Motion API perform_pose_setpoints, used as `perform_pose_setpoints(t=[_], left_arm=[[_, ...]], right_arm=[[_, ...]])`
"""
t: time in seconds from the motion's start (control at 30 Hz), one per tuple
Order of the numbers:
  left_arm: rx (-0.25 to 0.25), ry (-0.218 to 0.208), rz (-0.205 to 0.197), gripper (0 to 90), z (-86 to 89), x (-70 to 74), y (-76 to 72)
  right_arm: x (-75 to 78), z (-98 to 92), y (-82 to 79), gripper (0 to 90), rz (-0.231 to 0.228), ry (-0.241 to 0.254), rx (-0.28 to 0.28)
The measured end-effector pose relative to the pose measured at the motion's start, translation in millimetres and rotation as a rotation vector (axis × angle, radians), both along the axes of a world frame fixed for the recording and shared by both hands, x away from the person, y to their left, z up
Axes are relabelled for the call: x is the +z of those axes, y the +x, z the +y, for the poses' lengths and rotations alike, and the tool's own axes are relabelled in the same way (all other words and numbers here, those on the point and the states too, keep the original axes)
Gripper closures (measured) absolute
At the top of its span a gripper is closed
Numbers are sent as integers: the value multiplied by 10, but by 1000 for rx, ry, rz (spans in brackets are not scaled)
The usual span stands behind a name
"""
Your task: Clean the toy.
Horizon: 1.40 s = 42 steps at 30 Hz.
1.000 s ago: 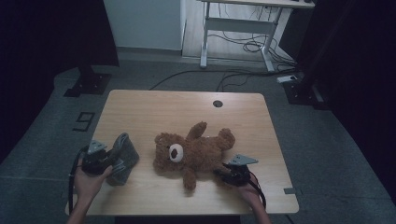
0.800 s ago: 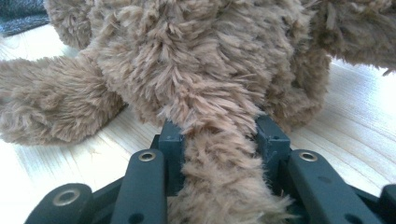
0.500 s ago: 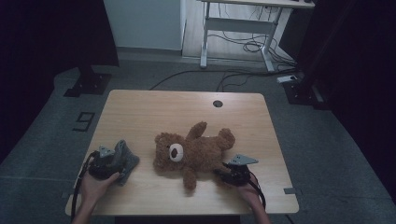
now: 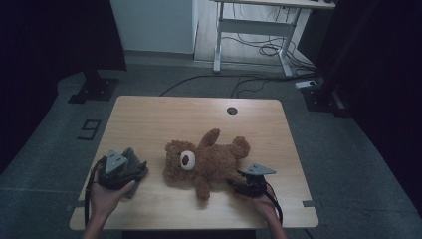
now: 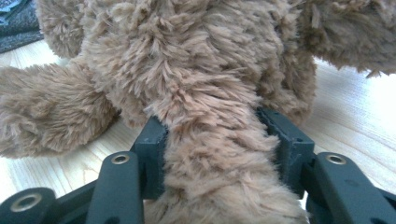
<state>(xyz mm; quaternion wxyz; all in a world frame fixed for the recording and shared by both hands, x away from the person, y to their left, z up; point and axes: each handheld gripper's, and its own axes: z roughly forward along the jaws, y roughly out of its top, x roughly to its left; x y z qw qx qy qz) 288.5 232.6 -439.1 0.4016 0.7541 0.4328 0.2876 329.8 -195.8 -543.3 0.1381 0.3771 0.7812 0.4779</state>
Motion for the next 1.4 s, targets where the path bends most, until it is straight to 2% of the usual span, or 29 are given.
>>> perform_pose_setpoints(t=[0.1, 0.2, 0.27, 0.37, 0.5, 0.6, 0.67, 0.7, 0.83, 0.93, 1.1, 1.4], left_arm=[[-58, -12, 11, 296, -193, 31, -27], [-112, -20, 24, 296, -372, -13, -27], [-147, -28, 45, 295, -478, -91, -7], [-173, -27, 71, 293, -569, -206, 6], [-209, -47, 111, 289, -609, -371, 3], [-218, -72, 134, 290, -599, -503, -28], [-219, -67, 152, 289, -604, -586, -37], [-222, -52, 163, 286, -608, -616, -45], [-218, -67, 178, 284, -571, -693, -82], [-212, -78, 198, 284, -529, -749, -89], [-201, -107, 200, 289, -505, -751, -93], [-206, -116, 197, 290, -495, -737, -114]], right_arm=[[8, -2, -3, 427, -7, 2, -12], [34, -14, -18, 371, -21, 12, -32], [63, -25, -38, 339, -33, 25, -37], [120, -53, -74, 312, -57, 48, -42], [195, -145, -149, 290, -86, 78, -50], [203, -272, -252, 283, -97, 101, -66], [180, -365, -326, 283, -94, 105, -76], [169, -399, -353, 282, -93, 107, -81], [110, -588, -476, 283, -83, 110, -113], [68, -683, -512, 282, -77, 116, -132], [34, -776, -486, 282, -68, 134, -156], [17, -774, -481, 284, -63, 103, -162]])
